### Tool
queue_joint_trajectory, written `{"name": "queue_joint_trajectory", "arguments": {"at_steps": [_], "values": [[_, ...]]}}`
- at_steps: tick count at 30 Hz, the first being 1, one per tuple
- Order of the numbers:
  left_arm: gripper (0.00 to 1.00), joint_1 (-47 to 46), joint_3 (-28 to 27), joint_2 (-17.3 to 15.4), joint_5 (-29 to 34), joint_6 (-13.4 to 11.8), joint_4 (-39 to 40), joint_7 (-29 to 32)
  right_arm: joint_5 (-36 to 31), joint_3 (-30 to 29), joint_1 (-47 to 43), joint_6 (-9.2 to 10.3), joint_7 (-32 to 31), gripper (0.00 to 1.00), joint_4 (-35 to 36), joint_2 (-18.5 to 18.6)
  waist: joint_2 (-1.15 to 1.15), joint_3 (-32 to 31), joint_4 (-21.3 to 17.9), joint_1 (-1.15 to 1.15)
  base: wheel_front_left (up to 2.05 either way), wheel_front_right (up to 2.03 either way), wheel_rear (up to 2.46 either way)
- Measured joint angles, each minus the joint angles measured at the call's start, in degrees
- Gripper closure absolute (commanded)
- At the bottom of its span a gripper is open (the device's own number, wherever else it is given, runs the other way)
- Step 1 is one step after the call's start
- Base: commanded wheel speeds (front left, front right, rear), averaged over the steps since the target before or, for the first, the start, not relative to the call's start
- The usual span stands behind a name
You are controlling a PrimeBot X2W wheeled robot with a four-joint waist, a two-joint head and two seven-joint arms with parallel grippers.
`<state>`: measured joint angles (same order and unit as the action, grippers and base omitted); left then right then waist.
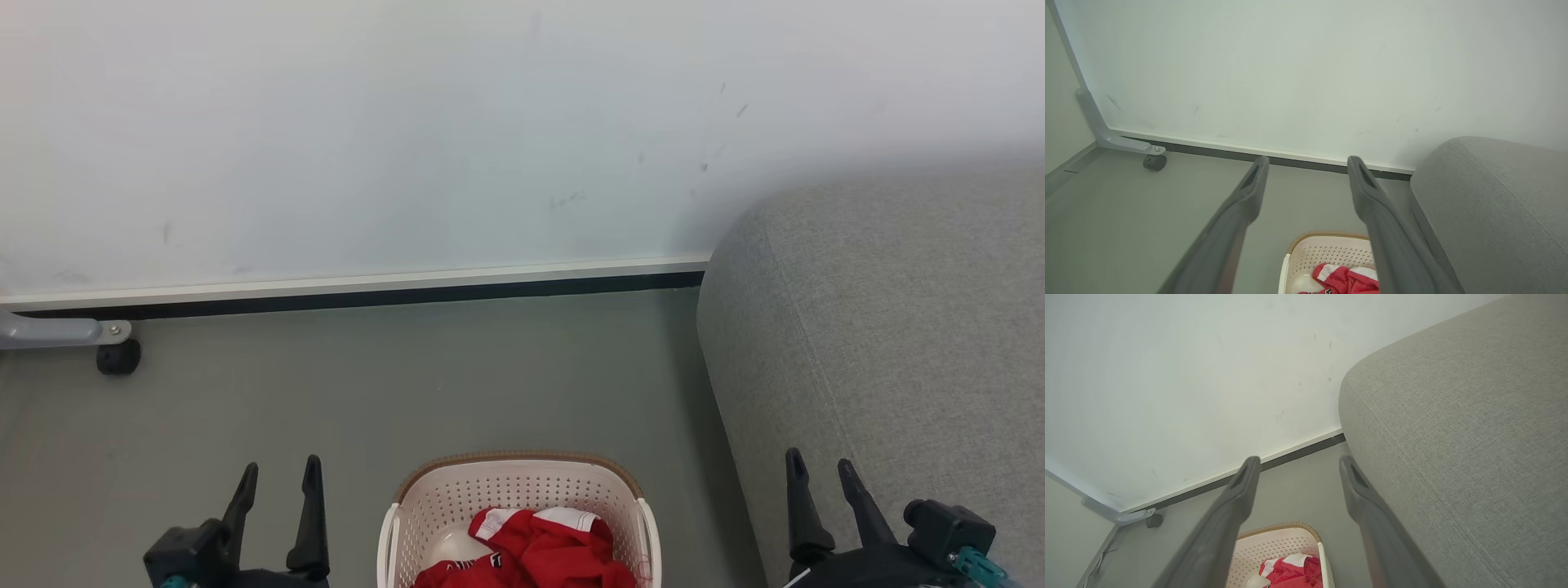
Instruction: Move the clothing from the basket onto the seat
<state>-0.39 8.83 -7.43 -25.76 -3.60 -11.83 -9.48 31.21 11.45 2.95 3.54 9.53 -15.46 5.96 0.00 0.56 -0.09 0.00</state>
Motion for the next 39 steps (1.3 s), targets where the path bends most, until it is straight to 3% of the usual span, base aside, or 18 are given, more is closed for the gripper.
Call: {"name": "queue_joint_trajectory", "arguments": {"at_steps": [25,39], "values": [[0.0,1.2,1.5,0.4,14.1,-1.3,-2.1,-4.8,-17.9,4.7,0.0,2.5,4.7,0.0,0.2,1.1,0.0,-0.1,-0.2,0.0,0.0,0.0,0.0],[0.0,1.9,1.3,0.8,14.9,-0.4,-3.5,-4.8,-18.3,4.6,-0.1,2.5,4.8,0.0,0.2,1.2,0.0,-0.2,-0.2,0.0,0.0,0.0,0.0]]}}
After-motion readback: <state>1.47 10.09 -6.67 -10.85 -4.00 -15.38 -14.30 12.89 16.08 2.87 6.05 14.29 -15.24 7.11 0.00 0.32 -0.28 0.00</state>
